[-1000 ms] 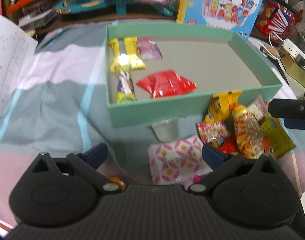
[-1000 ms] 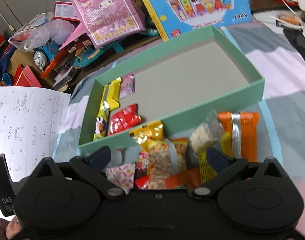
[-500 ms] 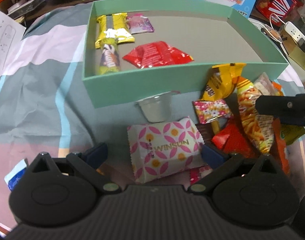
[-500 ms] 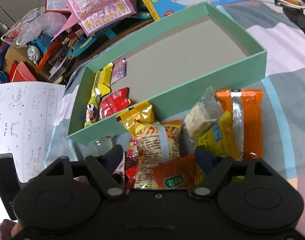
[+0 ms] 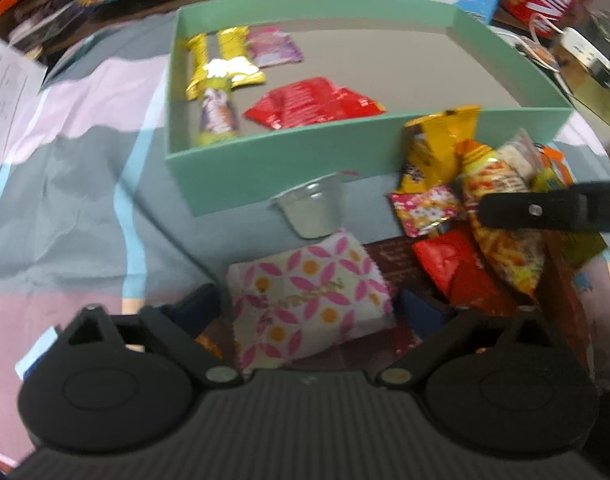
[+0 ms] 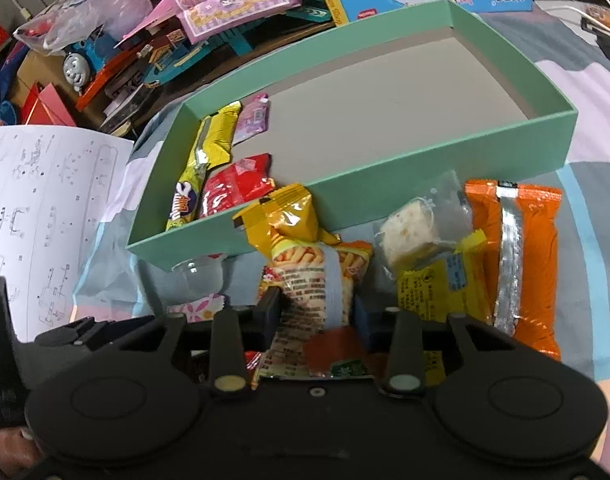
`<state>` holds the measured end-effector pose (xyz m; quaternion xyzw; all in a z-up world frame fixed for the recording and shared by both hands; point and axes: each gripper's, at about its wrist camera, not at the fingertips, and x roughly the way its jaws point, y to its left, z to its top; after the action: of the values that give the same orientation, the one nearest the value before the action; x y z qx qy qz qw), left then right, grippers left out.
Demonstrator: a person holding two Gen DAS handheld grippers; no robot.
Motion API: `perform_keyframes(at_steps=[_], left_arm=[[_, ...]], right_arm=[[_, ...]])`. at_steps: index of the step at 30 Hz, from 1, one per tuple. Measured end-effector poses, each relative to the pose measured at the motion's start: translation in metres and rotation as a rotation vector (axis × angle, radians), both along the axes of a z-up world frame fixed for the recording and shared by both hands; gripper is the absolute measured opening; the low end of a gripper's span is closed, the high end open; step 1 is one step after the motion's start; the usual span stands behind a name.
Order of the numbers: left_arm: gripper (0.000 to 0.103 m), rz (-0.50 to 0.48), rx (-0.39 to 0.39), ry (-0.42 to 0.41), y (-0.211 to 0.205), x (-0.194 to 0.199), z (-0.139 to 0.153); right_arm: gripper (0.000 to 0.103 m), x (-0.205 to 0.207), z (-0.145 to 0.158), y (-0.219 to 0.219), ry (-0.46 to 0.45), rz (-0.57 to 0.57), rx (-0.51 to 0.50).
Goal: Organize snacks
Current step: 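Grasp the pink WINSUN pastry with the left gripper while the right grasps a chip bag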
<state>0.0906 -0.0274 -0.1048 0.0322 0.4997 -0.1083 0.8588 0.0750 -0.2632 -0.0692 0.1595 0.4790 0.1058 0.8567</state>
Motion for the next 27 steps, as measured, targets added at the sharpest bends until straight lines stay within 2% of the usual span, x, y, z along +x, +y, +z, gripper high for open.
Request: perform_keyframes(at_steps=[1, 4, 7, 10, 15, 21, 27], left_arm=[[0.077, -0.001, -0.001, -0.009, 0.000, -0.001, 0.002], [0.068, 0.005, 0.005, -0.025, 0.002, -0.006, 0.007], [0.063, 0.018, 0.003, -0.032, 0.007, -0.010, 0.011], [0.057, 0.038, -0.030, -0.033, 0.016, -0.015, 0.018], [0.056, 0.053, -0.048, -0.040, 0.027, -0.021, 0.027], [0.056, 0.118, -0.087, -0.041, 0.049, -0.024, 0.036], [0.056, 0.094, -0.133, -0.126, 0.046, -0.019, 0.072]], right_arm=[[0.039, 0.000, -0.001, 0.000, 0.001, -0.004, -0.001], [0.037, -0.002, -0.001, 0.002, -0.010, -0.005, -0.014], [0.032, -0.003, 0.006, 0.007, -0.039, 0.005, -0.017], [0.032, -0.004, 0.013, 0.007, -0.054, 0.007, -0.003], [0.032, -0.006, 0.023, 0.009, -0.074, 0.016, 0.018], [0.032, -0.010, 0.029, 0.011, -0.093, 0.020, 0.025], [0.032, -0.010, 0.043, 0.006, -0.129, 0.003, 0.049]])
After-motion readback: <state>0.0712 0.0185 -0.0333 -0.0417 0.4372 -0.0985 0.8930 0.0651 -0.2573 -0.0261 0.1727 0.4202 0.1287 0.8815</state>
